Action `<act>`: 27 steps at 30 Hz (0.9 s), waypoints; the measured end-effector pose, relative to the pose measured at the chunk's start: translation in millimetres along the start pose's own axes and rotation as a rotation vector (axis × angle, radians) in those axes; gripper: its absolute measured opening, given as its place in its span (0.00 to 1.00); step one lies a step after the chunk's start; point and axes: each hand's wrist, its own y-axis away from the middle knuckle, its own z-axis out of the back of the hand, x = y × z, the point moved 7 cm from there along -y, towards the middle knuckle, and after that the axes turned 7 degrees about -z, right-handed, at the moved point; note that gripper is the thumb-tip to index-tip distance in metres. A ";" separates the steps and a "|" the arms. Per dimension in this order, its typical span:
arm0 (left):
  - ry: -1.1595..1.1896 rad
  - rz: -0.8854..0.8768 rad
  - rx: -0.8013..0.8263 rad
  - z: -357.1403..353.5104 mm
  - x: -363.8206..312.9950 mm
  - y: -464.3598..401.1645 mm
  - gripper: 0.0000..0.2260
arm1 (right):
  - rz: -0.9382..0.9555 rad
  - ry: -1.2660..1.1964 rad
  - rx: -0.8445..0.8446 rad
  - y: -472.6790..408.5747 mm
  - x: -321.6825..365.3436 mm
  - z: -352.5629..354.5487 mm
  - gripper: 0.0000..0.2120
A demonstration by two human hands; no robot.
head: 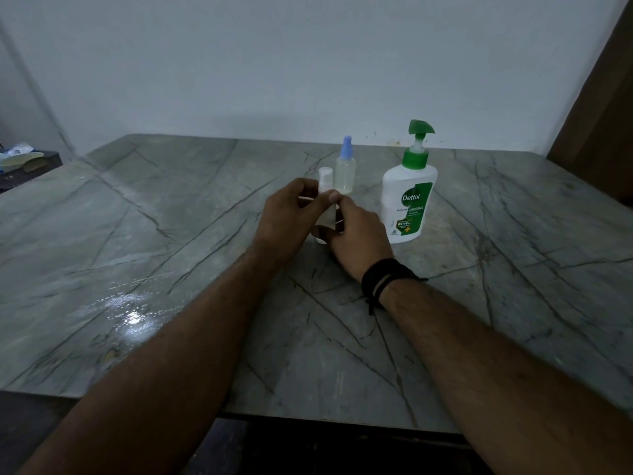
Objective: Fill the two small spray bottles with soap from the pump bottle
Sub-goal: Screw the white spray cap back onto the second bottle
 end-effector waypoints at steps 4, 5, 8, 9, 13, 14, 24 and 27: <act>0.008 -0.013 0.011 -0.3 2.9 -1.2 0.15 | 0.005 0.005 0.001 -0.9 0.3 -1.0 0.27; 0.006 -0.012 0.015 -0.3 3.5 -1.4 0.15 | 0.007 0.008 0.000 -1.1 0.1 -1.5 0.27; 0.011 -0.016 0.019 -1.2 2.3 -0.6 0.15 | 0.012 0.005 -0.005 -1.1 -0.3 -2.2 0.27; 0.020 -0.013 0.020 -1.3 1.3 1.0 0.16 | 0.012 0.002 -0.008 -0.9 -0.2 -2.5 0.27; -0.025 -0.011 0.045 -3.4 1.3 9.2 0.16 | 0.016 -0.001 -0.019 -0.1 -0.6 -1.9 0.25; -0.045 -0.011 0.055 -3.2 0.7 11.5 0.17 | 0.019 -0.016 -0.022 0.9 -0.1 -1.0 0.26; -0.161 0.058 0.086 1.6 0.8 22.8 0.25 | 0.026 -0.043 -0.089 34.5 -8.0 19.7 0.26; -0.207 0.079 0.132 -1.6 3.6 25.8 0.25 | 0.056 0.011 -0.211 55.2 -18.3 40.8 0.19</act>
